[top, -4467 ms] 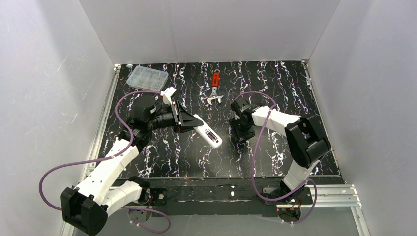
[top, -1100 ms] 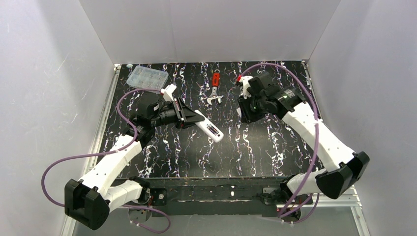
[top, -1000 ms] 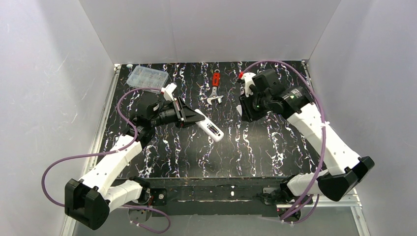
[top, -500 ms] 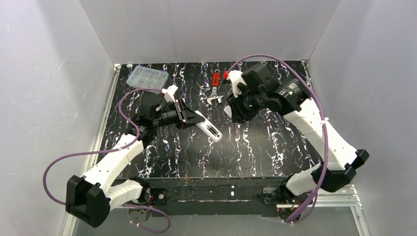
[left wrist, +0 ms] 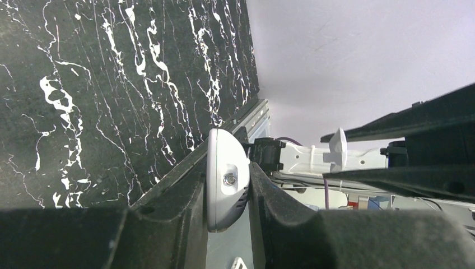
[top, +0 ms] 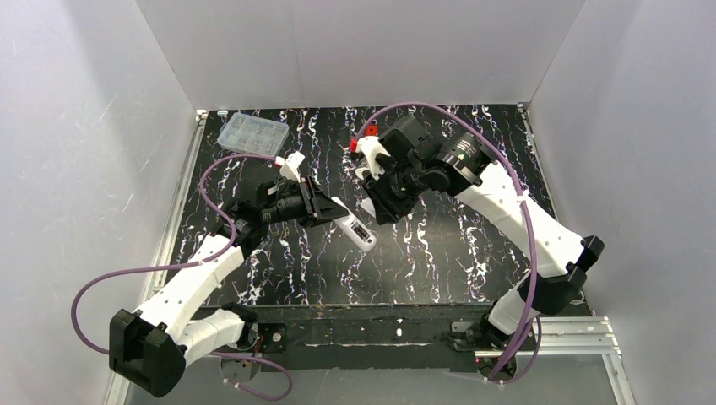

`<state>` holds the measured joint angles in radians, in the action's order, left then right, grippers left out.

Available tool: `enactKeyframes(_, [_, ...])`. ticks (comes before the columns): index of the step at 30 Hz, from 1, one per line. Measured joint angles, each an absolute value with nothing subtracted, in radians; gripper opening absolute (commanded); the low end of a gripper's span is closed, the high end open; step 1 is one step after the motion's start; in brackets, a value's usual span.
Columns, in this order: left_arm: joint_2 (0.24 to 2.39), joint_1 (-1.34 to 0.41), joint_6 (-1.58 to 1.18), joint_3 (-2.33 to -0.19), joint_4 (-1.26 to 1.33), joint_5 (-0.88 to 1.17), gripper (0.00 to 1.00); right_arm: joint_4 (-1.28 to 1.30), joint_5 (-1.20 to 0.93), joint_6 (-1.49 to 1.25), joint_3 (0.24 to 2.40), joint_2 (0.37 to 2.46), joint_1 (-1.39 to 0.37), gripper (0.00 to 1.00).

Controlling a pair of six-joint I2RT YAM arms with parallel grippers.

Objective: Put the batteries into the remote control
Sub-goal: Load the battery cover into the remote control.

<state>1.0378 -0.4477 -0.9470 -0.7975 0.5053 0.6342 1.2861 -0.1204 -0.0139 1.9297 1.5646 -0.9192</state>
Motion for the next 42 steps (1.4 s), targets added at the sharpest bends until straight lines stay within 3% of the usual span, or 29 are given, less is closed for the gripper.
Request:
enactKeyframes(16, [1.034,-0.448,-0.944,-0.797,0.485,0.599,0.0,1.246,-0.213,-0.009,1.784,1.566,-0.956,0.32])
enactKeyframes(42, [0.952,-0.45,-0.888,-0.803,0.352,0.524,0.0,1.201,-0.231,-0.033,1.776,1.639,-0.958,0.32])
